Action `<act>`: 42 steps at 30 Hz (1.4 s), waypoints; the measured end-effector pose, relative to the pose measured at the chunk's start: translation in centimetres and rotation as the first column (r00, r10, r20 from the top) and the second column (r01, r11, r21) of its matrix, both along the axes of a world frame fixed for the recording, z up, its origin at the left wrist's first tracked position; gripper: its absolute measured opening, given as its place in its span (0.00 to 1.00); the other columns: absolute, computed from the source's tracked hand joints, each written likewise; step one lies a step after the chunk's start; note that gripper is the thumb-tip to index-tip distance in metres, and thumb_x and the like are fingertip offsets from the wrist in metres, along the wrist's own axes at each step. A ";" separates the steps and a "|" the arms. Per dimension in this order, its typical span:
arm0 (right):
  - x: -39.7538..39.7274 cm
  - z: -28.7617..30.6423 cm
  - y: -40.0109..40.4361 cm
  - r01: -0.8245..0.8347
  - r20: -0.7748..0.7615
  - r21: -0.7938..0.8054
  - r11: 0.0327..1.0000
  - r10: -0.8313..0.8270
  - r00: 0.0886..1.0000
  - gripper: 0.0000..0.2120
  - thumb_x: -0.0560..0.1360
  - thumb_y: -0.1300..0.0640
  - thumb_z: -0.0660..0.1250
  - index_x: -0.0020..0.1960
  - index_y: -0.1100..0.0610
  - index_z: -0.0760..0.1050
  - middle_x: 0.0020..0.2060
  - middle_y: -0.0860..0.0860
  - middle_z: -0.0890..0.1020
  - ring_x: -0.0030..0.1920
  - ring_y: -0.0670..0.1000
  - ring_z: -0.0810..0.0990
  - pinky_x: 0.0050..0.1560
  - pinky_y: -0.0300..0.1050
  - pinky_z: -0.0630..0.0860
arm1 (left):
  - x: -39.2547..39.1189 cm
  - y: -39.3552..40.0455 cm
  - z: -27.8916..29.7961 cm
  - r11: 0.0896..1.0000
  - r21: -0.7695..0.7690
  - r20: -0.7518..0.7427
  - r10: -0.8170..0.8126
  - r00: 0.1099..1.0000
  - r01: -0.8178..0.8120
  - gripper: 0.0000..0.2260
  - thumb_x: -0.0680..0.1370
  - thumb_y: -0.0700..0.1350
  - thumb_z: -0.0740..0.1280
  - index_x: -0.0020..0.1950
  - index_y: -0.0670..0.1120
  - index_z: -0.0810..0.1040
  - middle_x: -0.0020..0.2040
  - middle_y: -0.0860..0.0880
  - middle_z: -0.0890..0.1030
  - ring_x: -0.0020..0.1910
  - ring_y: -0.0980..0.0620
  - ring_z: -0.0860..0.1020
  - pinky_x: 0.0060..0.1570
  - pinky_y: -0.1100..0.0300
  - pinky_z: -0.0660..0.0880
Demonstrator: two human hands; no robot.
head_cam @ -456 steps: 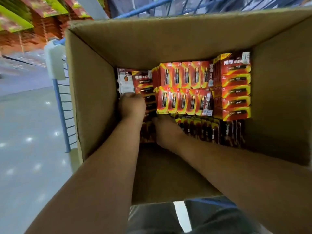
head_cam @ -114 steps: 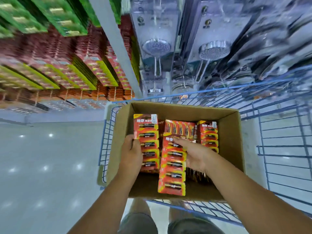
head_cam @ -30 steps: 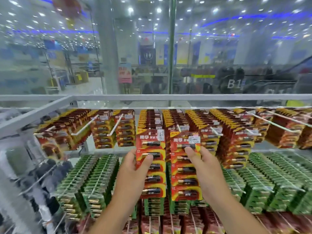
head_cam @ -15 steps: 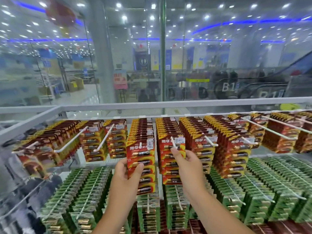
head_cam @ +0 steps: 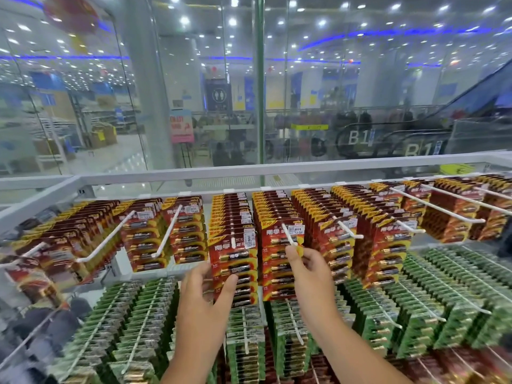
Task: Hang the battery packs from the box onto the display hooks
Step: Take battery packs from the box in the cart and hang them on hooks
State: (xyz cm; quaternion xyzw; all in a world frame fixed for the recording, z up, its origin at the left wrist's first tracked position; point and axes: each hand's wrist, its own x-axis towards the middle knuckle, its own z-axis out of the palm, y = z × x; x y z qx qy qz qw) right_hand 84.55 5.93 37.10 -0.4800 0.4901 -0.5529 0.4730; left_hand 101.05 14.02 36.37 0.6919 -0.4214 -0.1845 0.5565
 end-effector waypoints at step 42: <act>-43.7 -6.2 23.4 0.297 -0.131 0.031 0.954 -0.291 0.948 0.09 0.80 0.48 0.73 0.59 0.41 0.79 0.52 0.40 0.84 0.55 0.41 0.83 0.55 0.41 0.79 | -40.5 10.4 -4.2 0.777 -0.020 -0.173 -0.623 0.763 0.630 0.07 0.80 0.50 0.72 0.53 0.61 0.76 0.54 0.58 0.80 0.47 0.55 0.80 0.54 0.51 0.81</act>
